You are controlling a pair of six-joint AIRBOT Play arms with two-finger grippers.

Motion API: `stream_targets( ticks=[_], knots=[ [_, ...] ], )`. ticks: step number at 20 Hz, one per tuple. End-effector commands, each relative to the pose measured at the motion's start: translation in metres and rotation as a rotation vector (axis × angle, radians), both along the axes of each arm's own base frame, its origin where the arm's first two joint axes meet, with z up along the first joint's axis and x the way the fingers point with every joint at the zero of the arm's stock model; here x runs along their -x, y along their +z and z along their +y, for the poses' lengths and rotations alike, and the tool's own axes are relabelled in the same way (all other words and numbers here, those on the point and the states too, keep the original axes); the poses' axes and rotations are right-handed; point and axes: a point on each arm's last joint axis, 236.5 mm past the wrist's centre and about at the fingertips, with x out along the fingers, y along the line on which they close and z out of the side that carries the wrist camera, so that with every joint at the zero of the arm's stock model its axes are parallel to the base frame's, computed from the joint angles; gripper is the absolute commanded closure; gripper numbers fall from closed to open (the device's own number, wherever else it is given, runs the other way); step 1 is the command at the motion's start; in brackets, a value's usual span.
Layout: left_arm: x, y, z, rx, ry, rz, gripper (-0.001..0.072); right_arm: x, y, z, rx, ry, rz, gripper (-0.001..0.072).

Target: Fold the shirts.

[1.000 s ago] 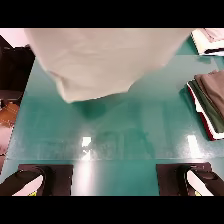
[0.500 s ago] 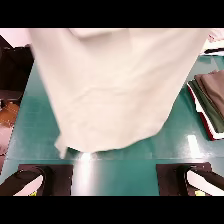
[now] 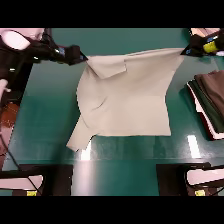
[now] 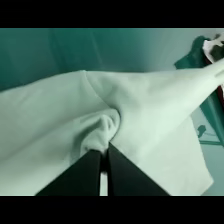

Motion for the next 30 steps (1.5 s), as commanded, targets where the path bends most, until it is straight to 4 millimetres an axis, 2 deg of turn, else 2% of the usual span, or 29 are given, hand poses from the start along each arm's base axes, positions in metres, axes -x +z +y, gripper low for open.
stream_targets(
  ticks=[1, 2, 3, 4, 6, 7, 8, 11, 12, 14, 17, 19, 21, 22, 25, 29, 30],
  knots=[
    [-0.030, -0.055, 0.004, 0.000, 0.066, 0.060, 0.0678, -0.028, -0.045, -0.006, -0.015, -0.033, 0.042, 0.0553],
    [-0.032, -0.055, 0.005, 0.000, 0.072, 0.057, 0.0488, -0.032, -0.053, -0.006, -0.021, -0.035, 0.052, 0.0245],
    [-0.032, -0.054, 0.004, 0.003, 0.068, 0.057, 0.0200, -0.032, -0.058, -0.005, -0.028, -0.034, 0.064, 0.0165],
    [-0.028, -0.052, 0.005, -0.002, 0.053, 0.066, 0.0071, -0.032, -0.059, -0.007, -0.037, -0.036, 0.070, 0.0166],
    [-0.009, -0.048, 0.013, -0.046, -0.048, 0.102, 0.0092, -0.021, -0.054, -0.006, -0.032, -0.004, 0.086, 0.0183],
    [0.008, -0.047, 0.021, -0.073, -0.117, 0.145, 0.0092, -0.009, -0.051, -0.006, -0.016, 0.043, 0.103, 0.0282],
    [0.028, -0.049, 0.033, -0.092, -0.173, 0.212, 0.0093, 0.006, -0.049, -0.003, -0.006, 0.088, 0.136, 0.0308],
    [0.068, -0.071, 0.082, -0.194, -0.186, 0.349, 0.0093, 0.042, -0.043, 0.004, 0.008, 0.174, 0.206, 0.0307],
    [0.079, -0.081, 0.096, -0.216, -0.150, 0.375, 0.0093, 0.050, -0.043, 0.005, 0.007, 0.178, 0.211, 0.0308],
    [0.113, -0.105, 0.109, -0.213, -0.116, 0.417, 0.0092, 0.071, -0.049, 0.009, 0.001, 0.176, 0.231, 0.0308],
    [0.182, -0.156, 0.101, -0.197, -0.175, 0.510, 0.0092, 0.102, -0.065, 0.014, -0.013, 0.157, 0.255, 0.0308],
    [0.212, -0.191, 0.097, -0.179, -0.176, 0.572, 0.0092, 0.117, -0.075, 0.016, -0.018, 0.135, 0.254, 0.0308],
    [0.220, -0.216, 0.099, -0.180, -0.124, 0.594, 0.0092, 0.131, -0.081, 0.018, -0.019, 0.125, 0.253, 0.0307],
    [0.218, -0.222, 0.098, -0.169, -0.095, 0.590, 0.0092, 0.139, -0.083, 0.019, -0.020, 0.125, 0.258, 0.0307],
    [0.214, -0.221, 0.081, -0.082, -0.086, 0.549, 0.0092, 0.153, -0.086, 0.021, -0.019, 0.114, 0.251, 0.0307],
    [0.222, -0.223, 0.054, -0.115, -0.162, 0.523, 0.0094, 0.164, -0.092, 0.022, -0.016, 0.091, 0.226, 0.0307],
    [0.224, -0.224, 0.049, -0.123, -0.178, 0.516, 0.0182, 0.169, -0.098, 0.021, -0.019, 0.088, 0.243, 0.0307]
  ],
)
